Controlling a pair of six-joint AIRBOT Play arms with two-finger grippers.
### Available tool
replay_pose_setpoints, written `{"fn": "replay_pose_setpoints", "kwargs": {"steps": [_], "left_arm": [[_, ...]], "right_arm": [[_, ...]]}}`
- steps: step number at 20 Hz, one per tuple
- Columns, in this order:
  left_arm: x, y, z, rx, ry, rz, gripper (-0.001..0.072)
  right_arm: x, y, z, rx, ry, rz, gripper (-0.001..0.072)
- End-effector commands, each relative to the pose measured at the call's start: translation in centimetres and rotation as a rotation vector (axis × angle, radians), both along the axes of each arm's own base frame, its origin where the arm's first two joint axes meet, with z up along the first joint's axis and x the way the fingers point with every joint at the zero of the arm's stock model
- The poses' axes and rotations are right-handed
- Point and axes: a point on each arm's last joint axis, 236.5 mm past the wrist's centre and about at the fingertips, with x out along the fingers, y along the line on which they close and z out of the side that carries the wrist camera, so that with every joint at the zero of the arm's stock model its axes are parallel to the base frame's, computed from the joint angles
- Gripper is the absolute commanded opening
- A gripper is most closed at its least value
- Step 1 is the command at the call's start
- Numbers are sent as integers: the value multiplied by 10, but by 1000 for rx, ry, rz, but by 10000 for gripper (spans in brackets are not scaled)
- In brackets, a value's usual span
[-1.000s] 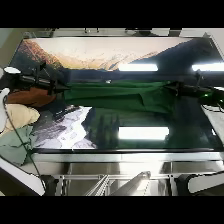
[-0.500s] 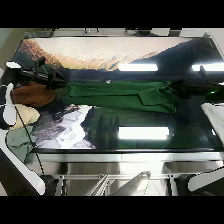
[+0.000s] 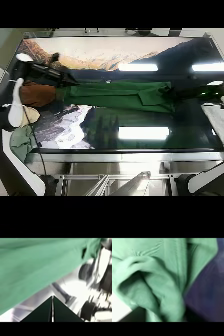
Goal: Fold the shirts.
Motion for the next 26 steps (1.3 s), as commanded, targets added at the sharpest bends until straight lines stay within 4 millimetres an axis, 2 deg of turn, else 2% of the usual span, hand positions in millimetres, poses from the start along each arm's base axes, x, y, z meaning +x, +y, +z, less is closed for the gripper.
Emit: {"fn": "replay_pose_setpoints", "kwargs": {"steps": [1,2,5,7,9,10,13,15,16,17,19,20,21,23,24,26], "left_arm": [[-25,-82,-4,20,-53,-166,9],[-28,-102,-12,61,-80,-195,8],[-24,-150,-55,193,-173,-217,11],[-29,-178,-82,199,-155,-220,12],[-34,-199,-102,198,-112,-230,13],[-34,-212,-106,171,-108,-227,13],[-18,-246,-107,71,-109,-110,12],[-14,-262,-95,-35,-66,-33,12],[-15,-268,-78,-122,-55,-32,12],[-16,-273,-45,-254,-60,-52,11],[-15,-267,53,-575,-103,-71,10],[-14,-251,104,-718,-138,-73,9],[-16,-227,157,-844,-188,-85,9],[-30,-170,237,-982,-303,-137,10],[-39,-141,268,-1008,-371,-163,10],[-55,-98,311,-1002,-495,-185,10]], "right_arm": [[8,35,5,40,-17,25,70],[8,36,5,42,-11,22,18],[0,24,16,73,4,21,17],[-8,13,37,105,3,27,17],[-14,5,71,140,-38,36,17],[-17,6,92,169,-71,48,17],[-27,21,156,257,-183,106,17],[-32,35,193,297,-257,129,17],[-34,44,209,303,-290,146,17],[-36,56,221,310,-316,163,17],[-35,92,244,332,-372,191,17],[-31,117,248,319,-394,199,17],[-24,145,247,299,-414,198,17],[-8,202,234,248,-448,176,18],[-1,236,222,224,-457,164,17],[8,303,192,180,-473,169,18]]}}
